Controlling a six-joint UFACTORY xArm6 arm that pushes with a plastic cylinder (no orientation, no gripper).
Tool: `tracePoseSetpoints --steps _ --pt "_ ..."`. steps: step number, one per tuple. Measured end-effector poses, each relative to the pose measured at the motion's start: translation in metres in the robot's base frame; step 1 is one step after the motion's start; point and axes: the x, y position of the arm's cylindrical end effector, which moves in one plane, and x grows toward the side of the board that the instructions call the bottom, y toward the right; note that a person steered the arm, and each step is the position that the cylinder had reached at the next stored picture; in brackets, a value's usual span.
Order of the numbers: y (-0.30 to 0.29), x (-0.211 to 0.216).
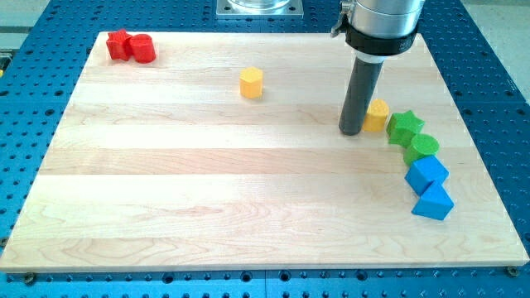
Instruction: Place the yellow heart above the green star
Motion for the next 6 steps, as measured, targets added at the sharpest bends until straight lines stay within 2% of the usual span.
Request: tracePoseSetpoints --steps 1,4,5,6 --pt "0.028 -0.012" --pt "0.038 -0.065" --pt "0.061 -0.062" --pt "0.068 -0.041"
